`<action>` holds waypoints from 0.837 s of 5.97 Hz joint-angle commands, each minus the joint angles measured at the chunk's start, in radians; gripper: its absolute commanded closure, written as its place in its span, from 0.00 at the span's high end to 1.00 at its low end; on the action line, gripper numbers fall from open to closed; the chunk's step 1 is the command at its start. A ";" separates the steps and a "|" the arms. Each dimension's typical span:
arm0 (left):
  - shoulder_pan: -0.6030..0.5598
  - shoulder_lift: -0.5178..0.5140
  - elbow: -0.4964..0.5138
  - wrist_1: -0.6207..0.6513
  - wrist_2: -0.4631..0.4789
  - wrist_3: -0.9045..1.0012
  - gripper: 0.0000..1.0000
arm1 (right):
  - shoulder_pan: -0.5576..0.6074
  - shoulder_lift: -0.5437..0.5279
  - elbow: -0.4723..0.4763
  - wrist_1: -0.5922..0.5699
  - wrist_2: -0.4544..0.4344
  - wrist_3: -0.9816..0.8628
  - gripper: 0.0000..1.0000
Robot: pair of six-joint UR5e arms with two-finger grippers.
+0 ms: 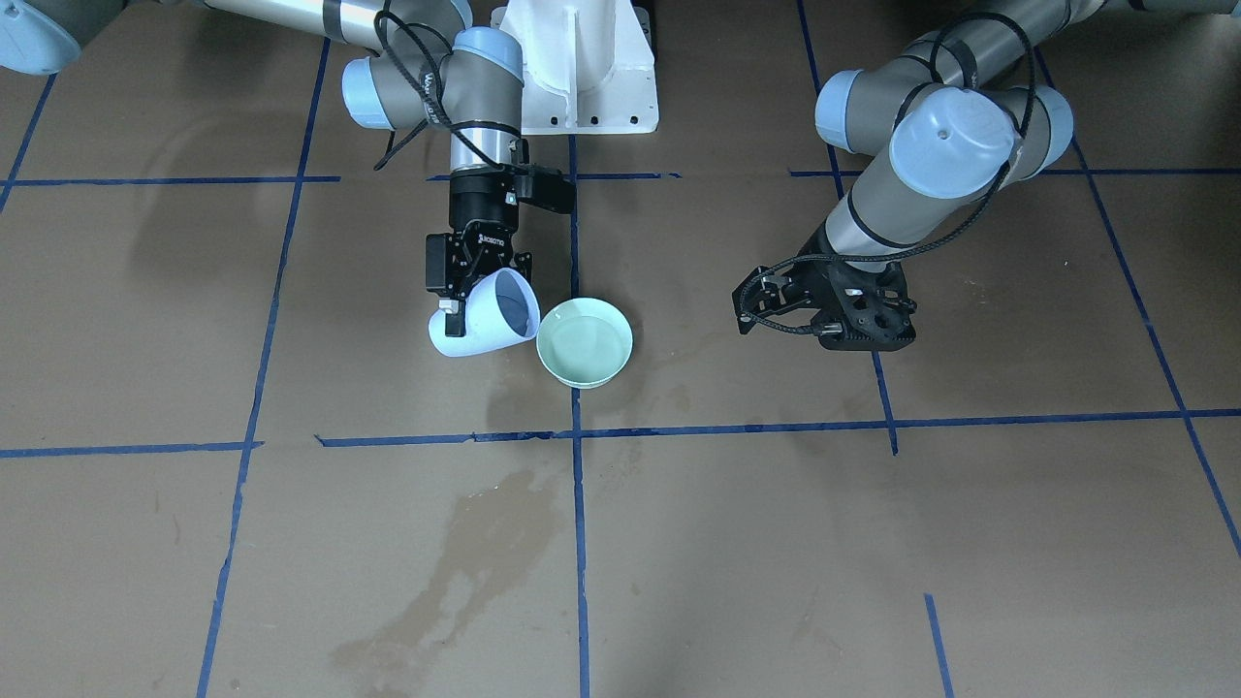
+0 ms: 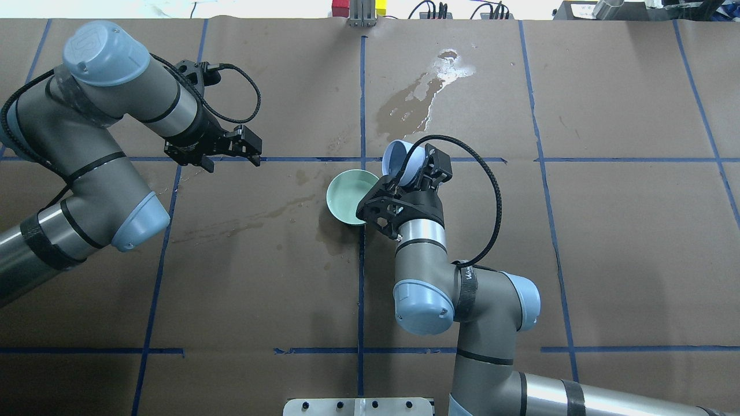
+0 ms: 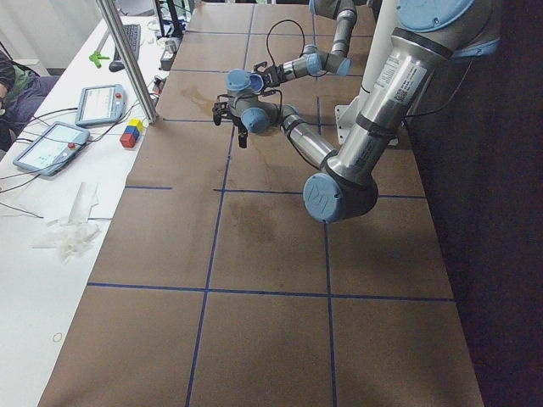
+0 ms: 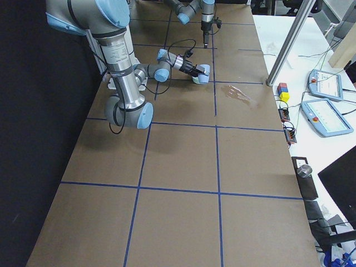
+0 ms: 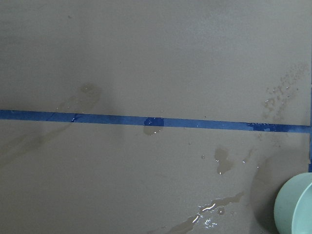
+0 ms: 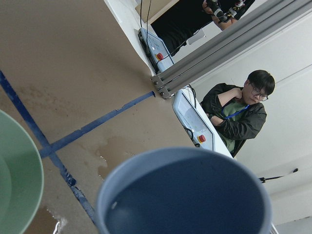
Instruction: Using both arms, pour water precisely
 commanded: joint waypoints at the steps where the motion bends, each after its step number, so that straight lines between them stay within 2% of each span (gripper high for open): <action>1: 0.000 0.000 0.000 0.000 0.000 0.000 1.00 | -0.001 0.002 0.000 -0.017 -0.027 -0.121 0.00; 2: 0.000 0.000 0.000 0.000 0.000 0.000 1.00 | -0.001 0.019 0.000 -0.034 -0.045 -0.188 0.00; 5: 0.000 0.000 0.000 0.000 0.000 0.000 1.00 | -0.002 0.024 0.000 -0.060 -0.045 -0.195 0.00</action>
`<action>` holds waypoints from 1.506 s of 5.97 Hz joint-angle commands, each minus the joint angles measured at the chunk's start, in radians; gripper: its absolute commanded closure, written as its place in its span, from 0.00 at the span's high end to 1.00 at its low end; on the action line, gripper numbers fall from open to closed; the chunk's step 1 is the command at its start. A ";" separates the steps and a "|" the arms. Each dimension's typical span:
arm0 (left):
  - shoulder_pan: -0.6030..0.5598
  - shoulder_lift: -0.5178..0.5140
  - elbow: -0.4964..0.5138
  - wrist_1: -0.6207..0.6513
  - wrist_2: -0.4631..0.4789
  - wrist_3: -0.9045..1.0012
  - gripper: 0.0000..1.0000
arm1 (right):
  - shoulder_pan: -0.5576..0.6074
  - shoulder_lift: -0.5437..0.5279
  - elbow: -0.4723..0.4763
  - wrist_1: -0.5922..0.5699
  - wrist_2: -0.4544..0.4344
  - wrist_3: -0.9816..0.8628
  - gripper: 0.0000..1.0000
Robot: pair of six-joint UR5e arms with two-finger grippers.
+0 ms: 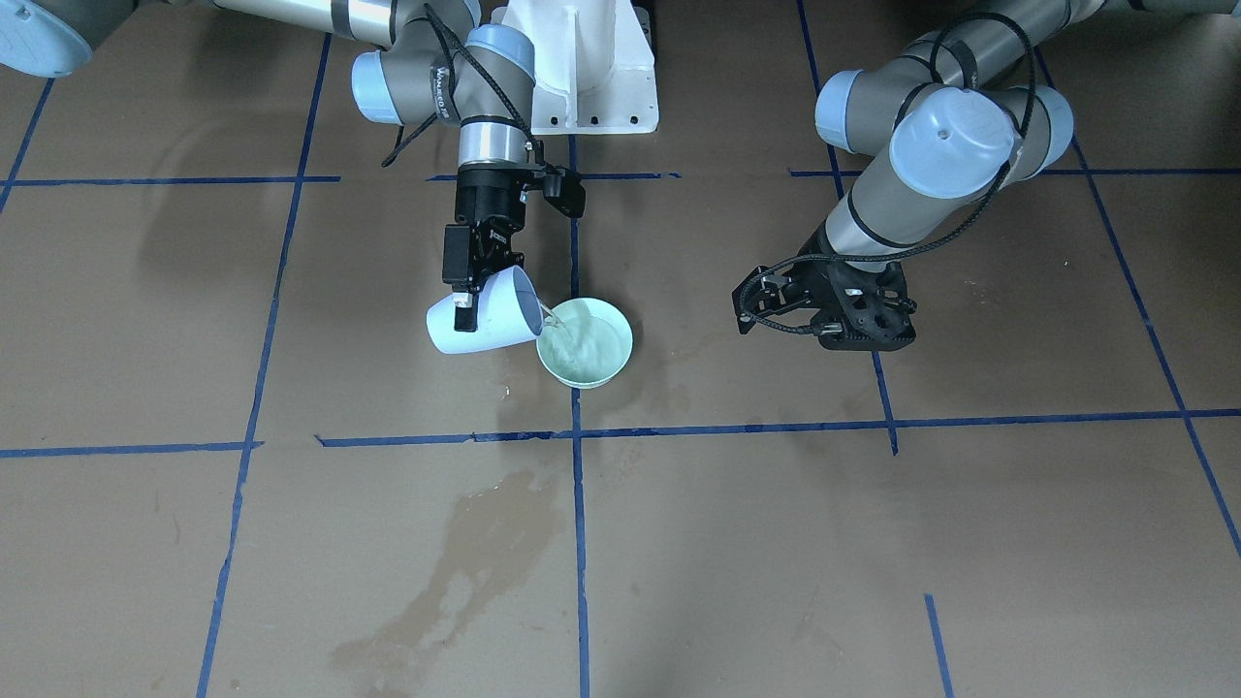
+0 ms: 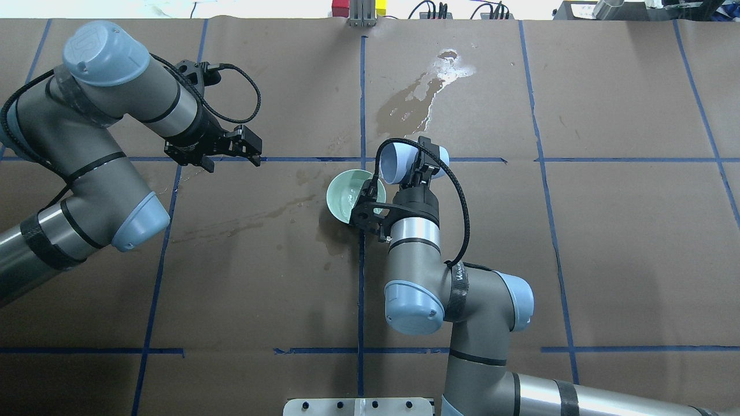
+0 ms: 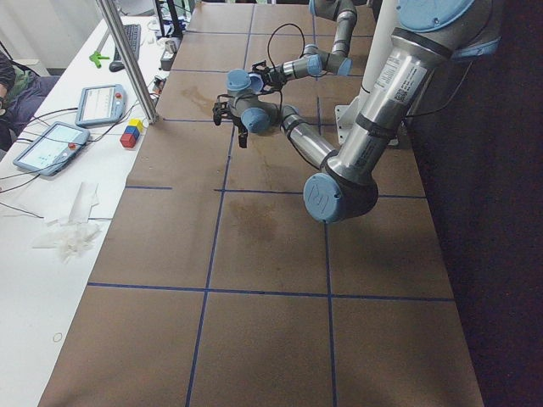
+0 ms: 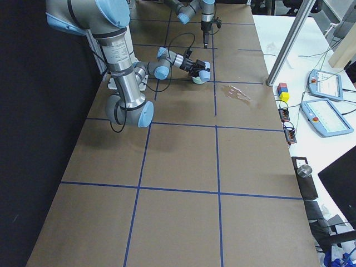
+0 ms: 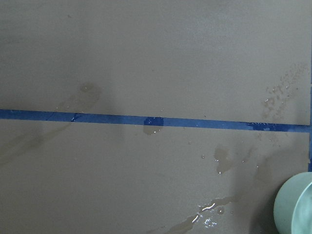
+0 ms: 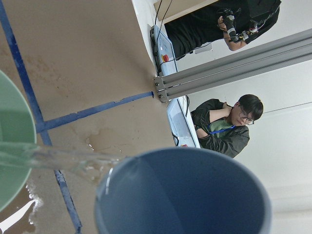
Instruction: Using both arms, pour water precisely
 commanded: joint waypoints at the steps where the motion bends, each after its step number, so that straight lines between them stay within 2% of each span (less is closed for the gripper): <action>1: 0.000 0.000 0.000 -0.001 -0.002 0.000 1.00 | 0.000 0.001 0.000 -0.002 0.000 -0.003 0.00; 9: 0.000 0.000 0.000 0.001 -0.002 0.000 1.00 | -0.005 -0.001 0.000 -0.002 -0.019 -0.038 0.00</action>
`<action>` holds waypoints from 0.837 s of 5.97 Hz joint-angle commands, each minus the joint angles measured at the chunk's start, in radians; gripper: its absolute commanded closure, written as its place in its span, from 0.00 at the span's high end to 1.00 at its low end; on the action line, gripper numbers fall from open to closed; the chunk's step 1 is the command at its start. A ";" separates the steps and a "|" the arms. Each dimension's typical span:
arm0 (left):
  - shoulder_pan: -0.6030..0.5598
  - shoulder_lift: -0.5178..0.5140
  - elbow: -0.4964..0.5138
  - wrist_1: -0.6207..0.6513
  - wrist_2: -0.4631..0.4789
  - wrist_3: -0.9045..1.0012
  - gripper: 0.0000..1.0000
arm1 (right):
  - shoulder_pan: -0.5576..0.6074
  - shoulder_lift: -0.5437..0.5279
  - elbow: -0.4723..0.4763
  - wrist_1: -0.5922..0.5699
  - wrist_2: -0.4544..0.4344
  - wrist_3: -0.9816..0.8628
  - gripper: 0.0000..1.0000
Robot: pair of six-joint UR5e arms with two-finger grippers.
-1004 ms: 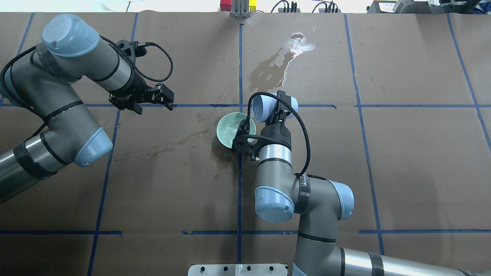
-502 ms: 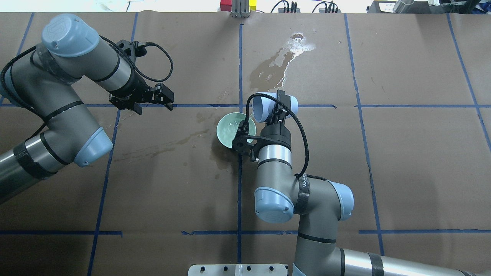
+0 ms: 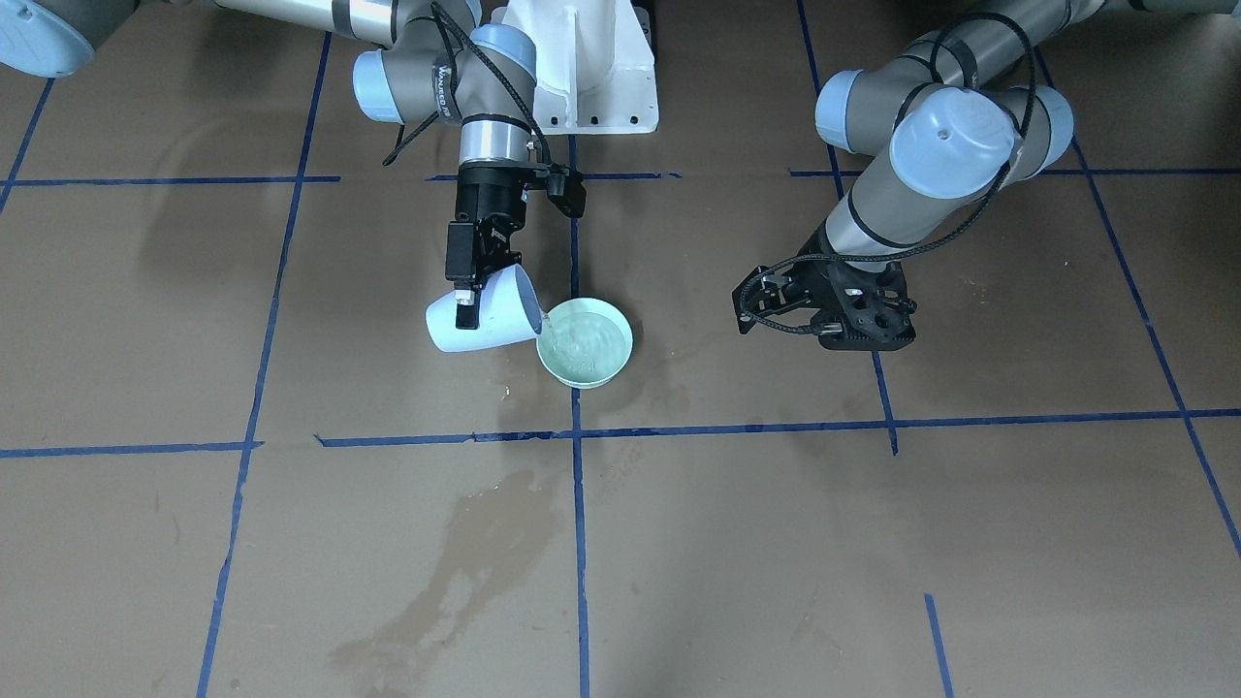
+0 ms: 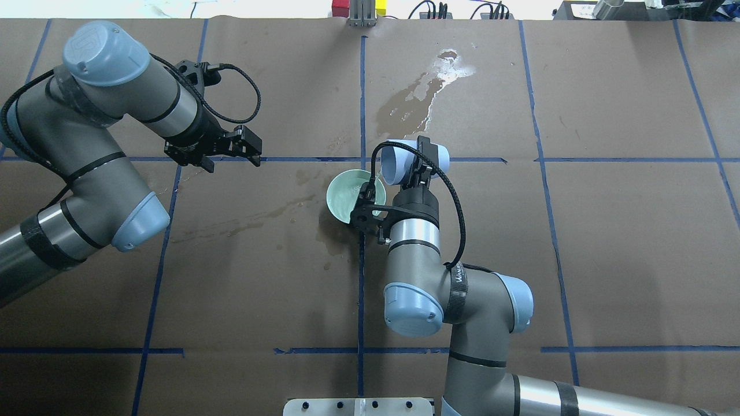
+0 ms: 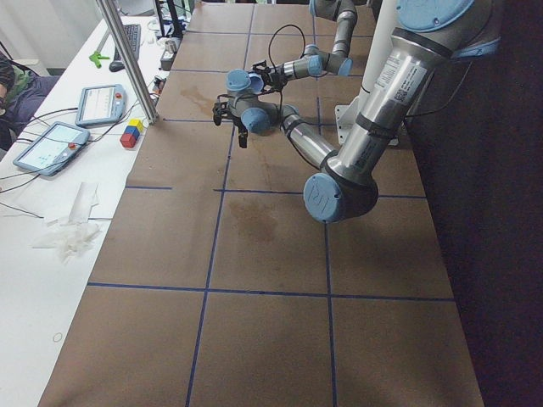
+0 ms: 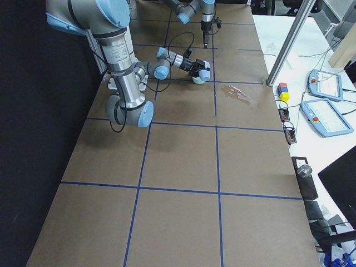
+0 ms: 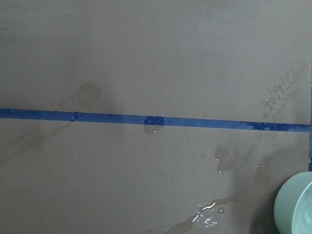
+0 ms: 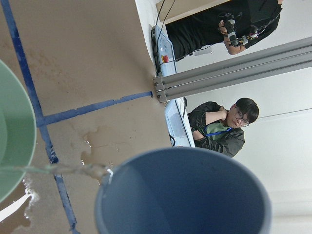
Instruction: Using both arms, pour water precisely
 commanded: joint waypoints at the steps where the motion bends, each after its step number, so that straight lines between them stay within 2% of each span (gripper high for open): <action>1: 0.000 0.000 0.000 0.001 0.000 0.000 1.00 | -0.001 0.000 0.000 0.000 0.000 0.000 0.00; 5: 0.000 0.000 0.000 0.001 0.000 0.000 1.00 | -0.001 0.003 0.002 0.011 0.000 0.017 0.00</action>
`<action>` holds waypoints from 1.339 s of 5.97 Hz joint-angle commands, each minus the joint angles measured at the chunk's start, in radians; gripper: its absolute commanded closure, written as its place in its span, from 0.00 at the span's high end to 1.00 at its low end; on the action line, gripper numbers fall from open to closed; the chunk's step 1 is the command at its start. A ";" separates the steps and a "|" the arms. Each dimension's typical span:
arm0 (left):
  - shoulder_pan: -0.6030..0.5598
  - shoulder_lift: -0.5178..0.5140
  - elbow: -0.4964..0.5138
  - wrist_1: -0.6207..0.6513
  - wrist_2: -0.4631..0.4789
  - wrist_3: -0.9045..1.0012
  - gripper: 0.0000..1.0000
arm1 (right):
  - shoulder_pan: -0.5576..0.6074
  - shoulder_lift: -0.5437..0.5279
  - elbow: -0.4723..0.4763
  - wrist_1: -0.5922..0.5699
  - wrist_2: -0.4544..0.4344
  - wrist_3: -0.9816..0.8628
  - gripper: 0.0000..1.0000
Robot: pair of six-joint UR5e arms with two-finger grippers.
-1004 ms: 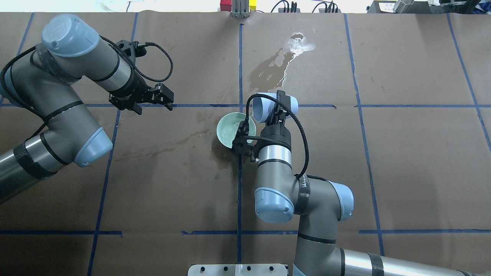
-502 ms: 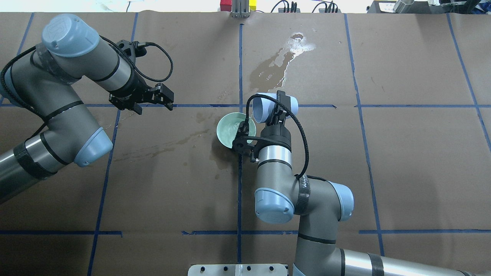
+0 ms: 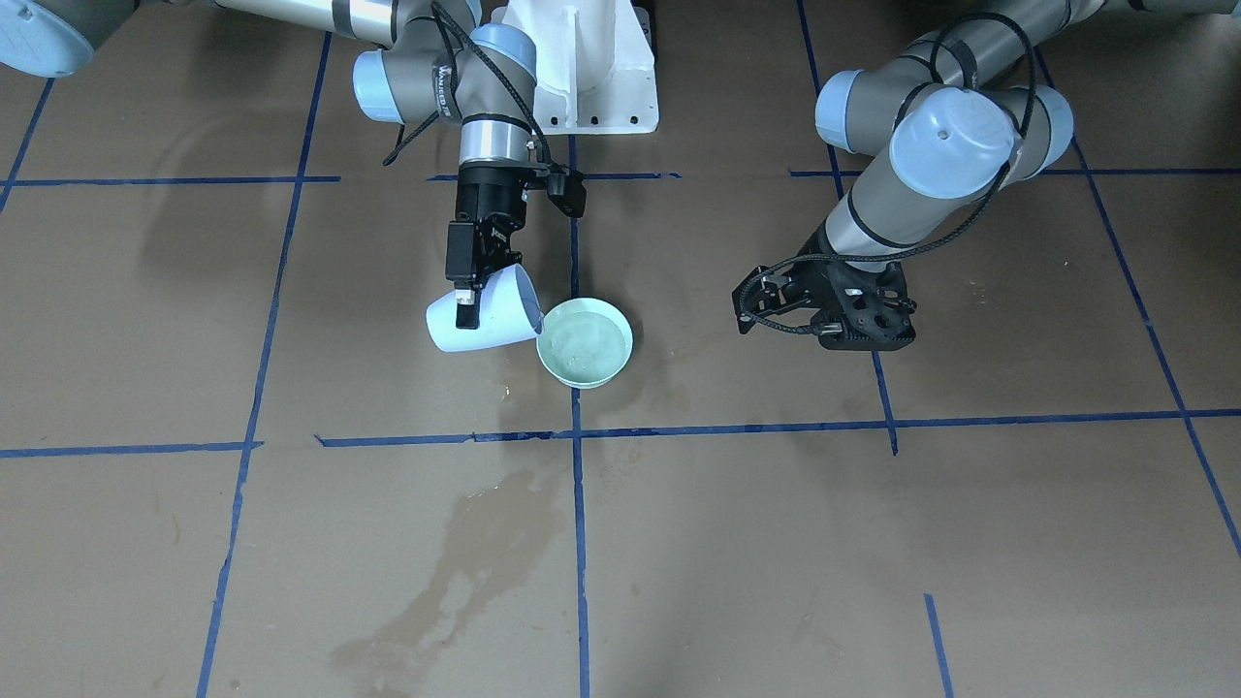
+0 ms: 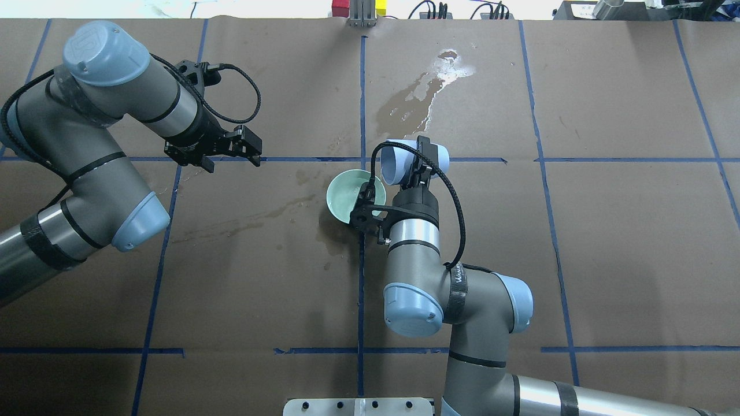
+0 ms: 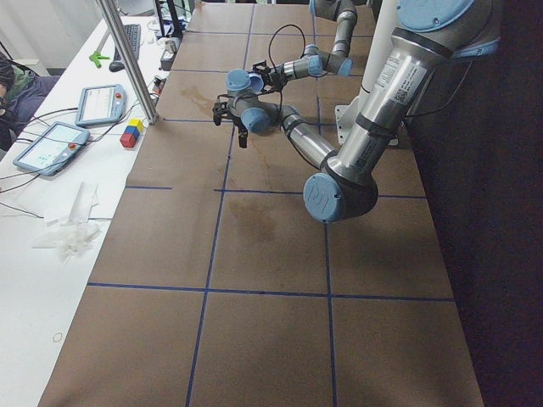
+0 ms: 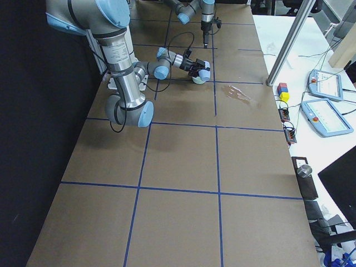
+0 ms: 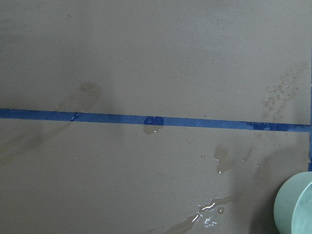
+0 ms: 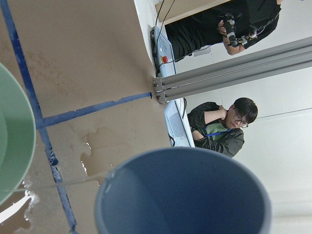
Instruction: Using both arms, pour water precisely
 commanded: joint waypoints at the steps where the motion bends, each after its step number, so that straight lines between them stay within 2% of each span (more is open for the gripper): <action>1: 0.000 -0.002 0.000 -0.002 0.000 0.000 1.00 | 0.001 0.007 0.004 0.011 -0.001 0.025 0.01; 4: 0.000 -0.002 0.000 0.000 0.000 0.000 1.00 | 0.001 0.020 0.013 0.011 0.007 0.123 0.00; 5: 0.000 -0.002 0.000 0.000 0.000 0.000 1.00 | 0.001 0.026 0.013 0.010 0.015 0.217 0.00; 7: 0.000 -0.002 0.002 0.000 0.000 0.000 1.00 | 0.013 0.026 0.079 0.022 0.135 0.477 0.00; 8: 0.000 -0.002 0.000 0.000 0.000 0.000 1.00 | 0.016 0.023 0.092 0.022 0.159 0.587 0.00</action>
